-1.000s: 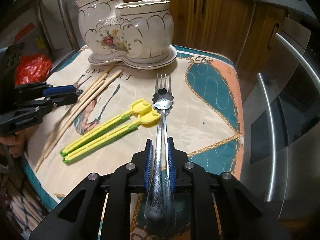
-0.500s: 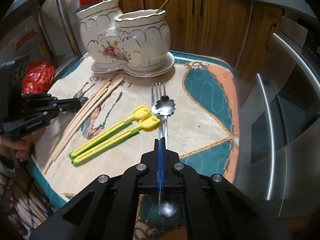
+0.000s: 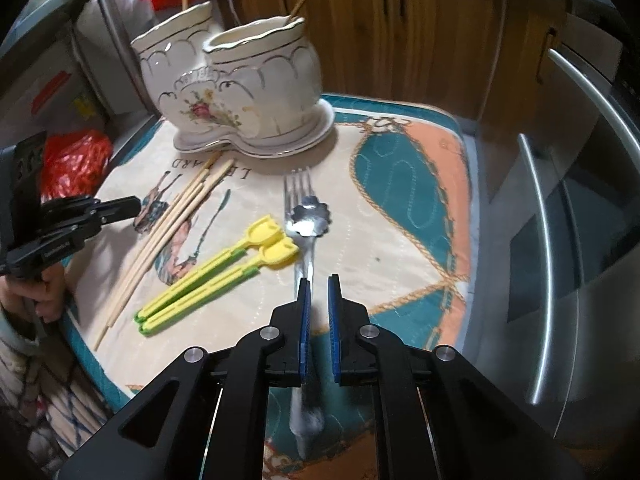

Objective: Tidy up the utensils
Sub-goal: 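Lower the left tool to the chopsticks while the right tool grasps the silver fork, then grasp a chopstick with the left tool while the right tool releases the silver fork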

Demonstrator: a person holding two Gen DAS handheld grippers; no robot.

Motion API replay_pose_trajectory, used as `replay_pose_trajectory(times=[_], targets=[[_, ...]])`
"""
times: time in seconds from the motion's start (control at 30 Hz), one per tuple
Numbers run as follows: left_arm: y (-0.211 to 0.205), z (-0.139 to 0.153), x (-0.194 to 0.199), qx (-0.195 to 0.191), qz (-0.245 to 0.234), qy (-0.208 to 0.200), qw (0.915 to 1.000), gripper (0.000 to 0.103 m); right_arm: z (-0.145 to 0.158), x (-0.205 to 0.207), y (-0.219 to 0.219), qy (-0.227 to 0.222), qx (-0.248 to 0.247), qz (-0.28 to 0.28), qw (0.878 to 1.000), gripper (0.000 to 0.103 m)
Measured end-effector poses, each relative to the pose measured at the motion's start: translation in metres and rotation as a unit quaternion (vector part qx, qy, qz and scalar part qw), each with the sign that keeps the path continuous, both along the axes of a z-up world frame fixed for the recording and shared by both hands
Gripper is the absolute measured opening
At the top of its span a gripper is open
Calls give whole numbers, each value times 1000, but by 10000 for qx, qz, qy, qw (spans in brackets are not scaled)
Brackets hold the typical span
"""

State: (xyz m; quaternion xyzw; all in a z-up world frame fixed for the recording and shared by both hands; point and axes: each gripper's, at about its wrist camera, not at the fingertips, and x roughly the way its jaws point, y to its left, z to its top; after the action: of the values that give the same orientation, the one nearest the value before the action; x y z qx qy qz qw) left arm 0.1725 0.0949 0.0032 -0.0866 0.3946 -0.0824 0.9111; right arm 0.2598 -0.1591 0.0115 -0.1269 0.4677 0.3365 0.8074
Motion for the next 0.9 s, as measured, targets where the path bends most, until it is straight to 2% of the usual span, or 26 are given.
replay_pose_trajectory(times=[0.27,0.77,0.83,0.9], targets=[[-1,-2,0,-66,-37,-10,10000,0,-10,10,24,235,-155,243,9993,10],[-9,0,14,-283,-329,192,9989,0,-10,-5,35,-219,-758,410,9960,10],[-16,-2,19,-210,-390,269,9987,2,-11,-8,37,-289,-826,423,9953,10],[-21,-8,25,25,-323,445,9985,3,-11,-8,37,-337,-866,435,9947,11]])
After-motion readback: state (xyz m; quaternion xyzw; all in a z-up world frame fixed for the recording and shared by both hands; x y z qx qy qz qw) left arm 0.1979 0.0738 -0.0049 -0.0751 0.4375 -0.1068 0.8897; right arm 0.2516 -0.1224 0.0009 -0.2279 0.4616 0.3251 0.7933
